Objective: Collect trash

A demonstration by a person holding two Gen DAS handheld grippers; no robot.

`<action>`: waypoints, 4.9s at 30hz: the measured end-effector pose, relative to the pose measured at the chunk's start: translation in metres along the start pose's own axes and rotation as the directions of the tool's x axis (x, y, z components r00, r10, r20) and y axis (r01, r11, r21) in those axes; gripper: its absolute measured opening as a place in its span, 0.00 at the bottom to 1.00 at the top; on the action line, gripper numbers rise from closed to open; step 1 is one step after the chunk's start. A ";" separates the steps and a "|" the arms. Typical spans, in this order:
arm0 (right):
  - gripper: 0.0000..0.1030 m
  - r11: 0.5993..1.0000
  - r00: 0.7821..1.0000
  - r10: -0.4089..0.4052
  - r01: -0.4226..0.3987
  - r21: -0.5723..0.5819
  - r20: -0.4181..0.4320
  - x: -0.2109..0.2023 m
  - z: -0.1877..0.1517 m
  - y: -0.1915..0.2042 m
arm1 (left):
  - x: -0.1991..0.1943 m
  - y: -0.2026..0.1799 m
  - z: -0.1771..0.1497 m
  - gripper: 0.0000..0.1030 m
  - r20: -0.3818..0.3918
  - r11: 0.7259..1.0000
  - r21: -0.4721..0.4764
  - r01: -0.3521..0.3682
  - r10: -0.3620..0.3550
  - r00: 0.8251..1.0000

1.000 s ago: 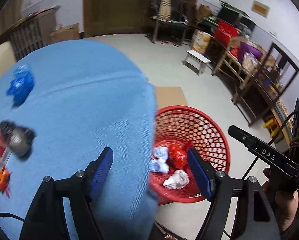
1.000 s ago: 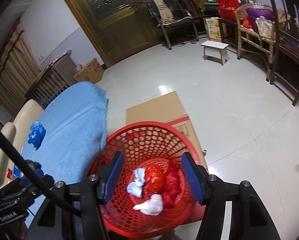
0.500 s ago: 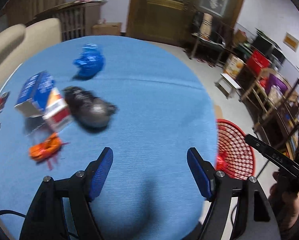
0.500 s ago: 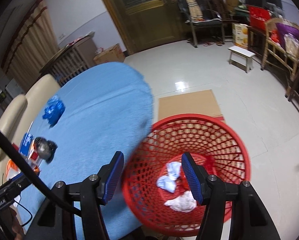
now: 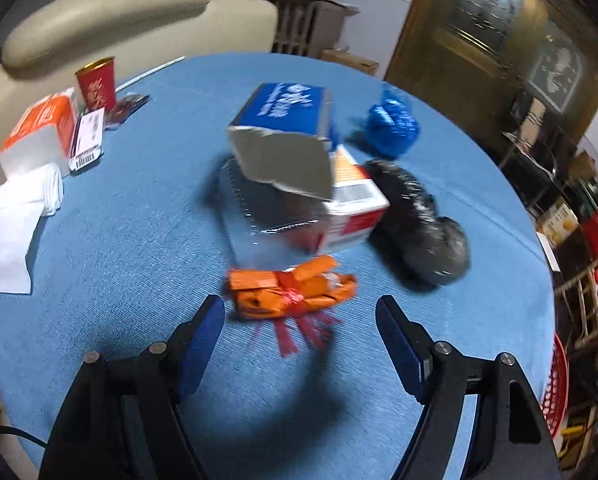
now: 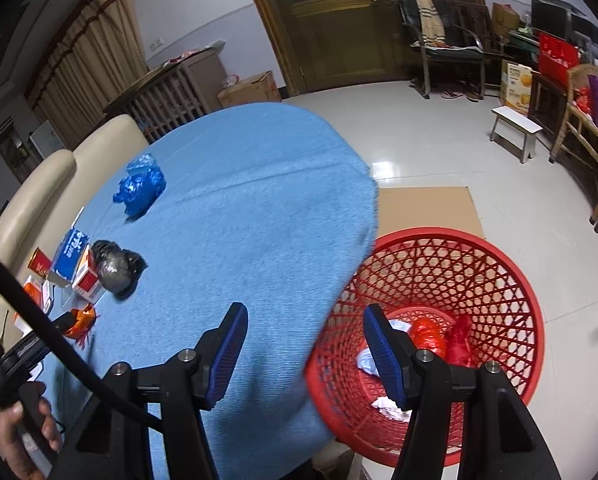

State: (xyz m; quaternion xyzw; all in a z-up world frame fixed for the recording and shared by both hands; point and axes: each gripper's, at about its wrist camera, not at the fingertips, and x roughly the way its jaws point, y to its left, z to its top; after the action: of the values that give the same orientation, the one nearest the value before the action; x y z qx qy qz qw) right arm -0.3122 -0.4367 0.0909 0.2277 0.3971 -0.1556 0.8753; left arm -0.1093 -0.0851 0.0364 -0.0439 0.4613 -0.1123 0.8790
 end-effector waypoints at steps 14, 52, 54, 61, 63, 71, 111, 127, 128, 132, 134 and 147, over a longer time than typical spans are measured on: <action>0.62 0.993 0.997 0.070 -0.072 -0.094 -0.030 0.020 0.009 0.050 | 0.019 -0.001 0.010 0.71 0.012 0.995 -0.029 -0.091 0.091 0.996; 0.38 0.862 0.962 0.140 -0.234 -0.449 -0.233 0.133 0.019 0.238 | -0.008 0.033 -0.010 0.68 0.036 0.998 0.037 -0.055 0.054 0.998; 0.38 0.871 0.963 0.149 -0.236 -0.431 -0.226 0.126 0.017 0.230 | -0.010 0.032 -0.012 0.68 0.040 0.998 0.042 -0.054 0.052 0.998; 0.38 0.900 0.965 0.177 -0.238 -0.364 -0.191 0.098 0.010 0.200 | -0.018 0.020 -0.017 0.68 0.046 0.995 0.083 -0.061 0.057 0.997; 0.38 0.907 0.966 0.187 -0.240 -0.347 -0.180 0.090 0.008 0.193 | -0.022 0.014 -0.018 0.68 0.050 0.993 0.099 -0.060 0.055 0.997; 0.38 0.927 0.966 0.225 -0.252 -0.278 -0.124 0.050 0.005 0.161 | -0.036 -0.009 -0.022 0.68 0.065 0.987 0.154 -0.047 0.038 0.997; 0.38 0.986 0.986 0.168 -0.168 -0.013 0.016 -0.015 -0.017 0.026 | -0.047 -0.098 -0.040 0.68 0.036 0.937 0.346 0.041 -0.057 0.998; 0.38 0.992 0.993 0.108 -0.111 0.060 0.043 -0.023 -0.018 -0.014 | -0.049 -0.118 -0.043 0.68 0.029 0.921 0.385 0.063 -0.080 0.996; 0.38 0.992 0.994 0.104 -0.107 0.065 0.045 -0.024 -0.018 -0.017 | -0.049 -0.120 -0.043 0.68 0.029 0.919 0.388 0.064 -0.082 0.996; 0.38 0.992 0.995 0.088 -0.092 0.084 0.053 -0.026 -0.019 -0.026 | -0.051 -0.126 -0.044 0.68 0.029 0.914 0.400 0.071 -0.090 0.996; 0.38 0.992 0.995 0.078 -0.083 0.094 0.058 -0.028 -0.019 -0.031 | -0.051 -0.131 -0.044 0.68 0.030 0.910 0.409 0.074 -0.095 0.995; 0.38 0.987 0.997 0.021 -0.032 0.158 0.072 -0.034 -0.023 -0.066 | -0.055 -0.169 -0.049 0.68 0.024 0.875 0.472 0.111 -0.138 0.990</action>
State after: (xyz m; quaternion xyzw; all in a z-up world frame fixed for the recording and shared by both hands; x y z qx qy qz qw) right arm -0.3782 -0.4777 0.0852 0.2967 0.3495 -0.1830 0.8697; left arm -0.2062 -0.2350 0.0830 0.1372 0.3915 -0.2755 0.8672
